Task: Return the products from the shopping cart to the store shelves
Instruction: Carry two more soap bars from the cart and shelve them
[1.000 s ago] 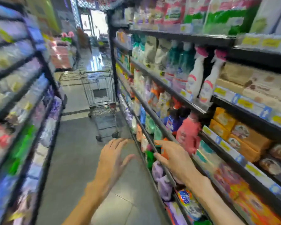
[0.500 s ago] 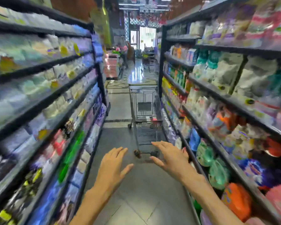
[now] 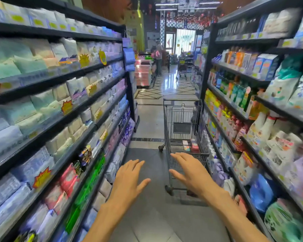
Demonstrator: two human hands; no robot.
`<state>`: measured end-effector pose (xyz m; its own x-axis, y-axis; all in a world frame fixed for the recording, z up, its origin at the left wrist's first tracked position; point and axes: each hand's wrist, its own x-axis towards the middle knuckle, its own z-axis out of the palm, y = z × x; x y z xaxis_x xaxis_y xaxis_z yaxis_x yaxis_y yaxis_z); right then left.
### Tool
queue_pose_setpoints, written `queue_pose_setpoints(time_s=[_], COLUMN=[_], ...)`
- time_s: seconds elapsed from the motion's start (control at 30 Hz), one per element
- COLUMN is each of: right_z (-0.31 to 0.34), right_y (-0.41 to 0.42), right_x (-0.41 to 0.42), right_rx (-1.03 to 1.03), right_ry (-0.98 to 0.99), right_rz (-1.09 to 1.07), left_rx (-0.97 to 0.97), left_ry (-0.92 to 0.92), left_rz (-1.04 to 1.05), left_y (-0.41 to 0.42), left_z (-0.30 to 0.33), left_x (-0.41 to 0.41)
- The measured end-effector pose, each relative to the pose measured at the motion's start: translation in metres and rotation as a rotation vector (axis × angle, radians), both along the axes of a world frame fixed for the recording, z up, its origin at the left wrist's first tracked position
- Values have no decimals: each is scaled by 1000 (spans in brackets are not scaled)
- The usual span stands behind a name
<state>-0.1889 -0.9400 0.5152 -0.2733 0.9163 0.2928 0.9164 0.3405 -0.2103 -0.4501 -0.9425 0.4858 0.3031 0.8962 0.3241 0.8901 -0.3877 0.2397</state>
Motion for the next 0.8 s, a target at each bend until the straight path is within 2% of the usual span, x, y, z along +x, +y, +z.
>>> queue_pose_setpoints(time_s=[0.47,0.67,0.8], right_z=[-9,-19,-16], right_y=[336,483,553], right_x=[-28,-25,-6], right_rx=[-67,-106,-131], right_ry=[-63,-46,-7], right_rz=[31,-101,-212], left_rx=[-7,-32,-54], left_ry=[40,41,34], left_rz=[-10,-106,-199], left_y=[339,514,614], left_z=[-11,-7,-14], left_x=[-21,-14,11])
